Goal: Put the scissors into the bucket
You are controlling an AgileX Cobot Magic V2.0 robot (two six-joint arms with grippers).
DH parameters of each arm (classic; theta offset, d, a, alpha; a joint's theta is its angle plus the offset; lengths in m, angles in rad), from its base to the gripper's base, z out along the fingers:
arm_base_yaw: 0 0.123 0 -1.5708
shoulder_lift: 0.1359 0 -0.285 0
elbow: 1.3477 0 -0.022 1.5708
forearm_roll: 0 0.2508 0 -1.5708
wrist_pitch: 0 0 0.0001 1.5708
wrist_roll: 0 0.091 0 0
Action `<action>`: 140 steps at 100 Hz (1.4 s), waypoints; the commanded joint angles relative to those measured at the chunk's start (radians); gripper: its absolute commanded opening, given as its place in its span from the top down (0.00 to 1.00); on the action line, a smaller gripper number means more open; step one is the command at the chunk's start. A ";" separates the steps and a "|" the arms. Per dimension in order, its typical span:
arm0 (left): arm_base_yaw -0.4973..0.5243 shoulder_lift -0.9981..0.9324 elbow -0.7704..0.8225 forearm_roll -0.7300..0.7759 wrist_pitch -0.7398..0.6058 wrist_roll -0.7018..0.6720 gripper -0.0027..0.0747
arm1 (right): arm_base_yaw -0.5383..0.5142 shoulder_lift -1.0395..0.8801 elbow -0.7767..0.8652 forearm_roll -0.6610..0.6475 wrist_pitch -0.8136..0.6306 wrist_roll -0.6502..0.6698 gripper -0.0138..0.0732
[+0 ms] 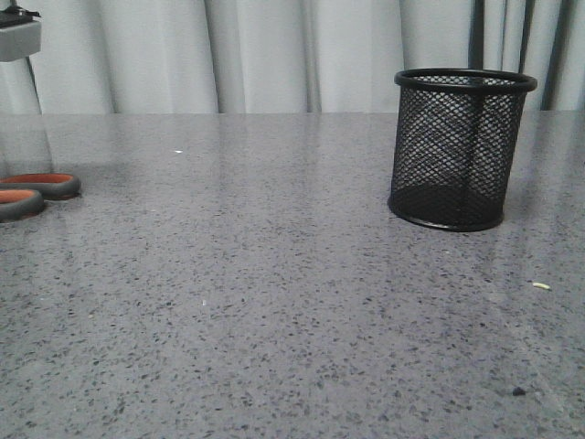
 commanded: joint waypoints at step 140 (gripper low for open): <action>-0.461 -0.405 -0.277 -0.352 -0.167 -0.003 0.85 | 0.364 0.439 -0.226 1.035 -0.189 -0.715 0.27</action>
